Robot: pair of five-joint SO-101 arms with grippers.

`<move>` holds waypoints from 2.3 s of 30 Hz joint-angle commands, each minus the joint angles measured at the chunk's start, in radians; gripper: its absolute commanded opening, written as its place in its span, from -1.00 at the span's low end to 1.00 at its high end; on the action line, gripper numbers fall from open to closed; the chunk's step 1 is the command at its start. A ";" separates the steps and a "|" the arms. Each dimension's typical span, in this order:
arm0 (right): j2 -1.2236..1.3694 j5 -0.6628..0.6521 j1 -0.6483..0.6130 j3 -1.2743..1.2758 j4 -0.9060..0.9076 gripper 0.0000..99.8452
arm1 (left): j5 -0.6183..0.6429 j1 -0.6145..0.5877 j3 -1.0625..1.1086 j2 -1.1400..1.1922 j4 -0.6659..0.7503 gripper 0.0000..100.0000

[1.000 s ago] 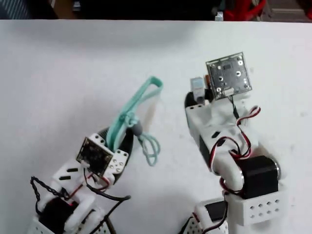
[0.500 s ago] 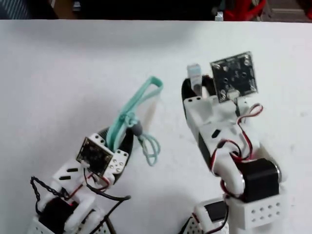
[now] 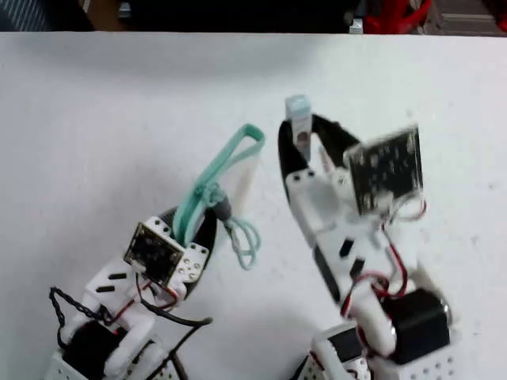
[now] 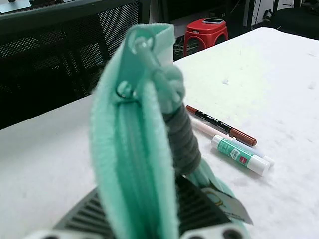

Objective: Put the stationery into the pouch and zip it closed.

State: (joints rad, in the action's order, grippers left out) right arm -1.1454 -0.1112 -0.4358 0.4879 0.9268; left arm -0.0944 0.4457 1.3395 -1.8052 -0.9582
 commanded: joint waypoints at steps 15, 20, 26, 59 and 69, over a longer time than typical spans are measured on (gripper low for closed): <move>0.101 -0.021 -0.085 0.043 -0.202 -0.97 | -0.005 -0.007 0.009 0.016 0.005 -0.95; 0.105 -0.021 -0.082 0.058 -0.214 -0.97 | -0.006 -0.007 0.009 0.016 0.003 -0.95; 0.094 0.014 -0.142 0.060 -0.246 -0.97 | -0.006 -0.007 0.009 0.016 0.005 -0.95; 0.352 0.021 -0.242 0.091 -0.277 -0.97 | 0.086 -0.101 0.002 0.015 -0.026 -0.63; 0.280 0.014 -0.242 0.091 -0.153 -0.63 | 0.087 -0.111 0.002 0.015 -0.026 -0.63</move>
State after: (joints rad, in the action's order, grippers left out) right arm -0.8462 -0.0944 -0.6644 0.5907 0.7288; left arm -0.0192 0.3429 1.3472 -1.8036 -0.9828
